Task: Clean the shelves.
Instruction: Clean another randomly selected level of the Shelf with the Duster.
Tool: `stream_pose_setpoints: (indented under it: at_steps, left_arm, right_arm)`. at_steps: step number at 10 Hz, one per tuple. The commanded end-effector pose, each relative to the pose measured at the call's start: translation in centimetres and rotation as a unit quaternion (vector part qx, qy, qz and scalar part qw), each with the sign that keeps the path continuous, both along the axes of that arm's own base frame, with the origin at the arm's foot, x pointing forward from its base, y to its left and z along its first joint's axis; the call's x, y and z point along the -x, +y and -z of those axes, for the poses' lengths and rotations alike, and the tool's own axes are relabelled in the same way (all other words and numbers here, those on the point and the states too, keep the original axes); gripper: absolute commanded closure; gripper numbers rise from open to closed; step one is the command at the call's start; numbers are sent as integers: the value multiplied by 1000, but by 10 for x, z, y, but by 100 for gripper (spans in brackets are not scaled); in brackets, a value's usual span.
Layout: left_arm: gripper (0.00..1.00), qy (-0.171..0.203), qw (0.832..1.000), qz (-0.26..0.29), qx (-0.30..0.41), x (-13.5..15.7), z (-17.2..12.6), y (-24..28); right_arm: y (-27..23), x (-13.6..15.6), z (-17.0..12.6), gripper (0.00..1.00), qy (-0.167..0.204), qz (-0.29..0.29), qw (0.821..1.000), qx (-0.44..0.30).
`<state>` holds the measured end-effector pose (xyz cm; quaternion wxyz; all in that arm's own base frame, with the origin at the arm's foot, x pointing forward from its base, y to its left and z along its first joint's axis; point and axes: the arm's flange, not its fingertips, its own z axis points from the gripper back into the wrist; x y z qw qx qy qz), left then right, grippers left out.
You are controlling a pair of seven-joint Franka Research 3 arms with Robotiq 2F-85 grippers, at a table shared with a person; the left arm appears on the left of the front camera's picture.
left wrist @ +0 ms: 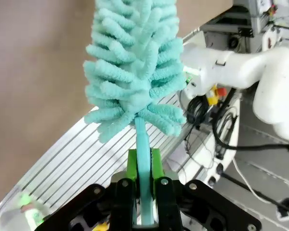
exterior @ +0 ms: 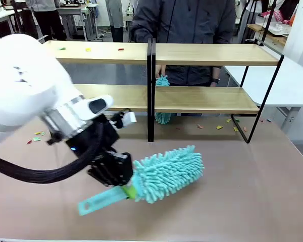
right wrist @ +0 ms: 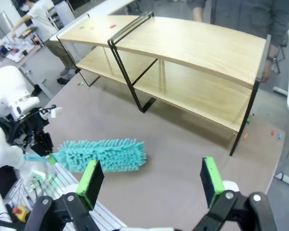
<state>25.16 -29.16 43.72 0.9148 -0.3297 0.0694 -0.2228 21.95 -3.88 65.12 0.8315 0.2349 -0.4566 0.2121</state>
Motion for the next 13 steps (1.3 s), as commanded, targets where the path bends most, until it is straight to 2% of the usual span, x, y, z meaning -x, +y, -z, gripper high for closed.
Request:
stream_pose_setpoints:
  at_steps: [1,2,3,4,5,7,8,11,12,13]
  left_arm:
    - [100,-5,999,-40,8,-18,3,-26]
    - [100,55,997,50,8,-12,-2,-9]
    - [100,63,989,132,-1,0,-16,30]
    - [100,53,987,153,9,15,-28,70]
    - [100,21,991,124,40,27,-43,115]
    - [100,-20,992,68,100,47,-62,189]
    - [100,-26,993,45,107,57,-64,218]
    - [100,-22,987,-86,131,96,-56,288]
    - [100,-5,979,-132,155,104,-53,300]
    - [100,19,977,-158,144,102,-49,301]
  right_arm:
    - [0,0,0,0,-2,-6,1000,-4]
    - [0,0,0,0,-2,-6,1000,-4]
    - [0,0,0,0,-2,-6,1000,-4]
    - [0,0,0,0,-2,-6,1000,-4]
    - [0,0,0,0,-2,-6,1000,-4]
    - [0,0,0,0,-2,-6,1000,-4]
    - [0,0,0,0,-2,-6,1000,-4]
    - [0,0,0,0,-2,-6,1000,-4]
    - [0,0,0,0,-2,-6,1000,-4]
    - [0,0,0,0,-2,-6,1000,-4]
